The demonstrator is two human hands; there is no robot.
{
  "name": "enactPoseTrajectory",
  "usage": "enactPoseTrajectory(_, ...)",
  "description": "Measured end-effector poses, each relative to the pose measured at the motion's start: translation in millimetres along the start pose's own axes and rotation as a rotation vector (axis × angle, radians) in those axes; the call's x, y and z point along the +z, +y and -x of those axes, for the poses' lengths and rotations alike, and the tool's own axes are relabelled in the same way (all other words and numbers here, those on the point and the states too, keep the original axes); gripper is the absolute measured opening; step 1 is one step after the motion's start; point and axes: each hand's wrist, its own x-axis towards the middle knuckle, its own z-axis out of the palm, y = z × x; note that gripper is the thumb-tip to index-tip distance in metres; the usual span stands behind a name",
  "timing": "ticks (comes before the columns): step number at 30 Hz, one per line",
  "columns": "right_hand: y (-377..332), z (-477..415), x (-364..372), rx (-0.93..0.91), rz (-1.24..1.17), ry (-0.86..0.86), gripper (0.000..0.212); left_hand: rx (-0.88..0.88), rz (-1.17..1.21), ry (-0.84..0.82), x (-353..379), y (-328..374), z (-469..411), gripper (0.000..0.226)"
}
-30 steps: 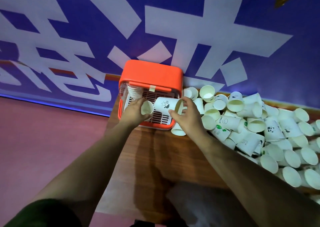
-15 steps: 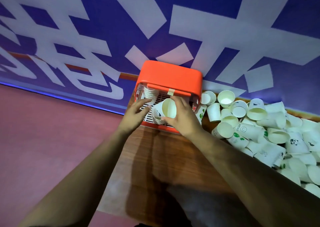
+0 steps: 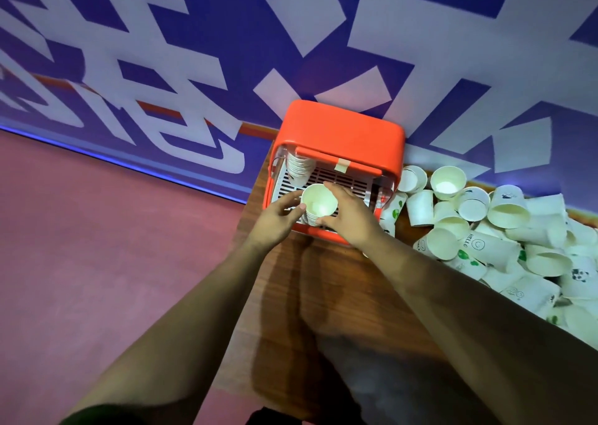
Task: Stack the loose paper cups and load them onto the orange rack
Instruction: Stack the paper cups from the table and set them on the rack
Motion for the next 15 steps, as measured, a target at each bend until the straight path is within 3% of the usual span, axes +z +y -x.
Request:
enactPoseTrajectory(7,-2.9,5.6,3.3,0.074,-0.058,-0.004,0.091,0.016,-0.076,0.061,7.9,8.4,5.8,0.04)
enactPoseTrajectory(10,4.0,22.4,-2.7,0.117,-0.057,0.008,0.089,0.01,-0.244,0.262,11.9,14.0,18.2,0.039)
enactPoseTrajectory(12,13.9,44.5,-12.7,0.101,-0.068,0.081,0.078,0.109,-0.371,0.379,17.4,16.7,32.8,0.031)
enactPoseTrajectory(15,46.3,86.2,-32.5,0.134,-0.045,0.179,0.063,0.326,-0.464,0.289,35.8,15.3,53.5,0.027)
